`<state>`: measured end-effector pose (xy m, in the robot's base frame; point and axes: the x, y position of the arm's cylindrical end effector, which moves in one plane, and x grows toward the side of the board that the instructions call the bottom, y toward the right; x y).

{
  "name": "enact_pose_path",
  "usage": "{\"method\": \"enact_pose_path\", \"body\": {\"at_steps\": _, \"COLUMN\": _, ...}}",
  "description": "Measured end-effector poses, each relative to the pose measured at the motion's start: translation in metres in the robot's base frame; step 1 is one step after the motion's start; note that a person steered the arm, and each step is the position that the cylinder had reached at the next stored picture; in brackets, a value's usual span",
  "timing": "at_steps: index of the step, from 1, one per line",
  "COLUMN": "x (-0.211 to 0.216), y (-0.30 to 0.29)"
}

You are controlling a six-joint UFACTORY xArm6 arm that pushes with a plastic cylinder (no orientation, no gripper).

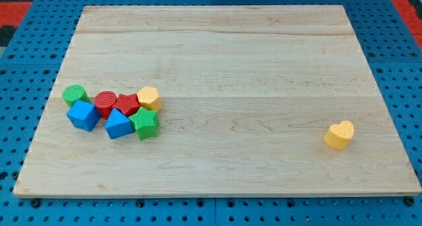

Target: Move the yellow heart to the top of red circle

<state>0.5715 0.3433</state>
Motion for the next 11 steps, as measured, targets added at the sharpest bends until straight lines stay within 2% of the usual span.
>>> {"method": "enact_pose_path", "body": {"at_steps": 2, "x": 0.003, "y": 0.001}}
{"method": "enact_pose_path", "body": {"at_steps": 3, "x": -0.009, "y": -0.096}}
{"method": "enact_pose_path", "body": {"at_steps": 4, "x": -0.056, "y": -0.194}}
{"method": "enact_pose_path", "body": {"at_steps": 6, "x": -0.131, "y": -0.261}}
{"method": "enact_pose_path", "body": {"at_steps": 7, "x": -0.161, "y": -0.32}}
{"method": "enact_pose_path", "body": {"at_steps": 8, "x": -0.163, "y": -0.334}}
{"method": "enact_pose_path", "body": {"at_steps": 9, "x": -0.15, "y": -0.396}}
{"method": "enact_pose_path", "body": {"at_steps": 10, "x": -0.16, "y": -0.417}}
{"method": "enact_pose_path", "body": {"at_steps": 11, "x": -0.189, "y": -0.444}}
